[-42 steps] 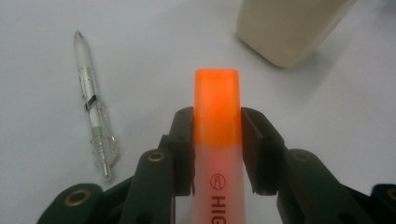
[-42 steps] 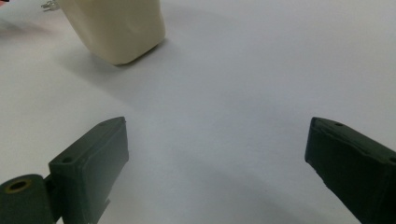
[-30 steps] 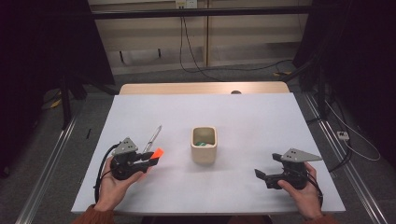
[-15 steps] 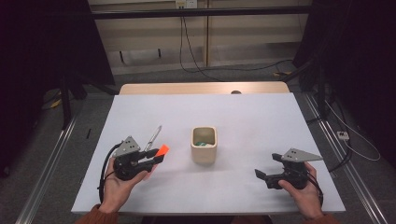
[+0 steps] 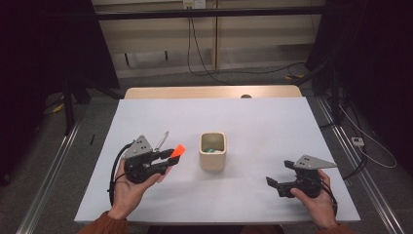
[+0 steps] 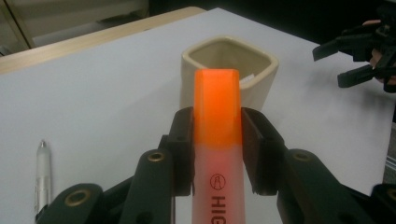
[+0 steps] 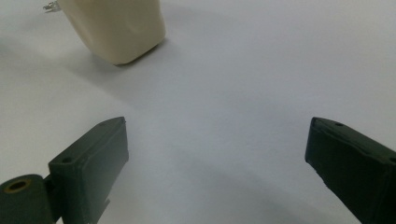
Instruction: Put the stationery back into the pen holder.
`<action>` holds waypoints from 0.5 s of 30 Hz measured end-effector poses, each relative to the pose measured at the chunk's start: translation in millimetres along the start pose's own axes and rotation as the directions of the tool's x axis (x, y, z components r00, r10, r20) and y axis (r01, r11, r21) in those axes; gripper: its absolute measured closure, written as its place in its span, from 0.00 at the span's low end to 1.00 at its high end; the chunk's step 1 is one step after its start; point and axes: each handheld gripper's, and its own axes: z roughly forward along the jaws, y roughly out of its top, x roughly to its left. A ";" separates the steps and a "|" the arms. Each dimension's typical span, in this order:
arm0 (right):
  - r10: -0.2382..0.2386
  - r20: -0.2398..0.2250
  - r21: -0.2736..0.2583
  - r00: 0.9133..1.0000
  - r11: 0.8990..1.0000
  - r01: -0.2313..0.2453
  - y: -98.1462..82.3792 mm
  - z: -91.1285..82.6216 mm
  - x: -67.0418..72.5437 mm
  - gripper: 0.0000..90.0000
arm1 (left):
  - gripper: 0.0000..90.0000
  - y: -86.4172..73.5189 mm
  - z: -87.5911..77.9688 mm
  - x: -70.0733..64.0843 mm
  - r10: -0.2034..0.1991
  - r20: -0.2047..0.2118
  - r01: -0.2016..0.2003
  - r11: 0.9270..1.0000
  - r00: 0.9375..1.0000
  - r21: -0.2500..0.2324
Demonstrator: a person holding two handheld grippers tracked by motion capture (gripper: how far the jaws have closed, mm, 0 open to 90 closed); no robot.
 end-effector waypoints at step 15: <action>-0.004 0.006 0.002 1.000 1.000 0.004 0.3 0.8 1.2 0.06 | 0.75 23.7 17.1 -12.0 0.023 0.021 -0.022 0.999 1.000 -0.043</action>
